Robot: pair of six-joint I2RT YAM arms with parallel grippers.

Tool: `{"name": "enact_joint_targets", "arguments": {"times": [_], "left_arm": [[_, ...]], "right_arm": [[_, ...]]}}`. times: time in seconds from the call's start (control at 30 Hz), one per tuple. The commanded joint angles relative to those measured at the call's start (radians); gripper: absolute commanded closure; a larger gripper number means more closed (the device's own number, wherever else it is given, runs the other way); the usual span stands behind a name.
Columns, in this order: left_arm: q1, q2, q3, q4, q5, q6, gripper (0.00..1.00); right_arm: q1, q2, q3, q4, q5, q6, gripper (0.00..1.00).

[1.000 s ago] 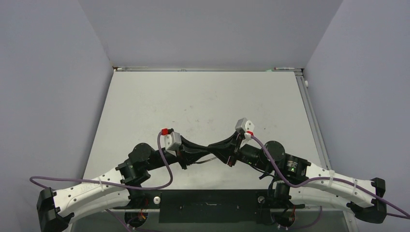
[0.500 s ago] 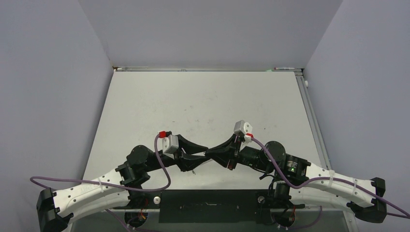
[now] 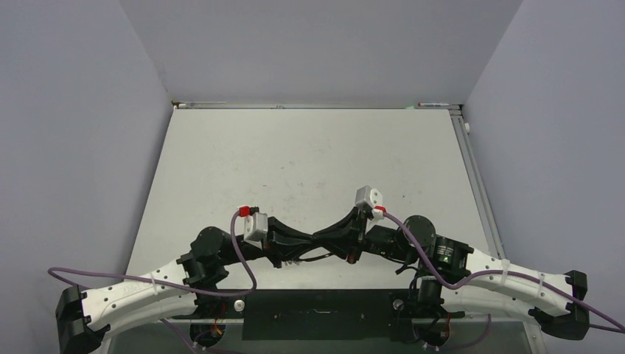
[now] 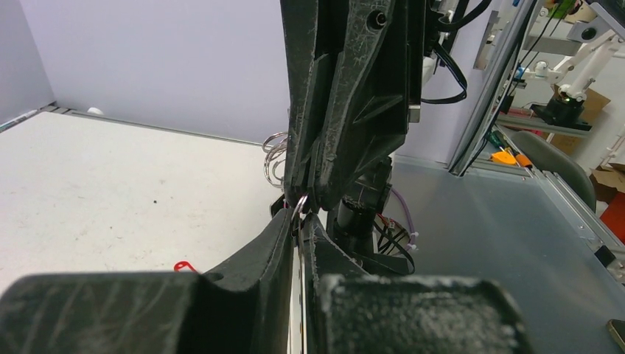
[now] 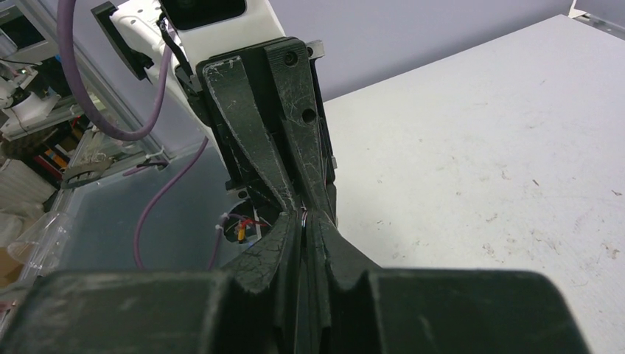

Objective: Put the keys on the keyring

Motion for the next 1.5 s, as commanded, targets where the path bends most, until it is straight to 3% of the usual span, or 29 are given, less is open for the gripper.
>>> {"name": "enact_joint_targets", "arguments": {"times": [0.0, 0.1, 0.17, 0.23, 0.57, 0.73, 1.03, 1.2, 1.47], "left_arm": [[-0.011, -0.036, -0.002, 0.073, -0.064, 0.010, 1.00], [-0.011, -0.046, 0.000, 0.057, -0.090, 0.002, 1.00], [-0.011, -0.052, 0.003, 0.045, -0.095, -0.002, 1.00], [-0.011, -0.058, 0.006, 0.030, -0.099, -0.004, 1.00], [-0.012, -0.091, 0.093, -0.179, -0.083, -0.016, 1.00], [-0.012, -0.087, 0.173, -0.359, -0.073, -0.029, 1.00], [-0.033, -0.092, 0.282, -0.602, -0.056, -0.019, 1.00], [-0.047, -0.097, 0.297, -0.654, -0.073, -0.003, 1.00], [-0.065, -0.099, 0.305, -0.674, -0.096, 0.011, 1.00]], "right_arm": [[0.010, 0.004, 0.058, 0.042, 0.021, 0.022, 0.86], [0.010, 0.006, 0.086, -0.007, 0.055, 0.012, 0.48], [0.010, -0.006, 0.106, -0.032, 0.077, -0.001, 0.38], [0.009, -0.032, 0.124, -0.056, 0.096, -0.024, 0.34], [0.010, -0.136, 0.088, -0.118, 0.114, -0.197, 0.38], [0.010, -0.064, 0.100, -0.182, 0.005, -0.294, 0.47], [0.012, 0.033, 0.162, -0.246, -0.073, -0.432, 0.50], [0.012, 0.108, 0.203, -0.267, -0.107, -0.445, 0.45], [0.012, 0.130, 0.198, -0.235, -0.164, -0.451, 0.59]]}}
